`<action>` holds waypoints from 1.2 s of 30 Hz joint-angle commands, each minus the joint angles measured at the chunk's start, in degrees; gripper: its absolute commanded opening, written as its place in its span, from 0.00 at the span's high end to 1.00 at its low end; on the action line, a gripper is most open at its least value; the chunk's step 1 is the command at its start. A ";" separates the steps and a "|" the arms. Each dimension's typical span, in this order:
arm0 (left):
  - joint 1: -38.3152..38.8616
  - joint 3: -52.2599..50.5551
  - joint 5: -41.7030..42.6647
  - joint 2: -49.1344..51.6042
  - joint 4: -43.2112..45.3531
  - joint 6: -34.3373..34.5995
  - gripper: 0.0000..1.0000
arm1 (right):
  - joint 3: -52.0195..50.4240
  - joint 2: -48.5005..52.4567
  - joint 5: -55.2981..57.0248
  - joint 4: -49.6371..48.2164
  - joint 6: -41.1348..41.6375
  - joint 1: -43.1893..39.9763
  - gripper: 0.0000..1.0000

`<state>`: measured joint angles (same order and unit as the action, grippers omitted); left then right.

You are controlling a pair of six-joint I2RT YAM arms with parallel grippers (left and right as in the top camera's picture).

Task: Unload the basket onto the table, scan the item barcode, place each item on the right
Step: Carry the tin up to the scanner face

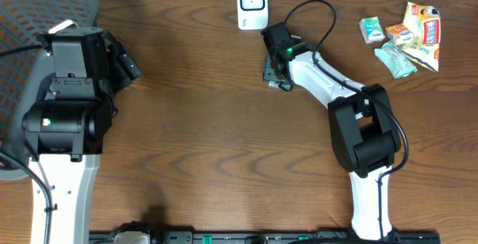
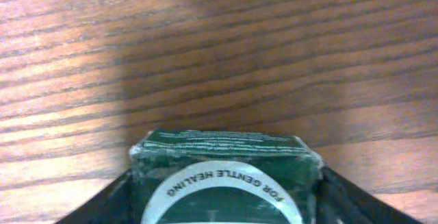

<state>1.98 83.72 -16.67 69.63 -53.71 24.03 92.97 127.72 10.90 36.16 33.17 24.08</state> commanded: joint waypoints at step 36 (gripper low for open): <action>-0.20 0.74 -0.57 -0.39 -0.09 0.28 0.02 | 0.46 -2.82 -7.34 -52.17 -16.13 -0.72 0.47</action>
<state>1.98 83.72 -16.67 69.63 -53.74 24.03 93.03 122.87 1.56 -15.44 18.13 23.16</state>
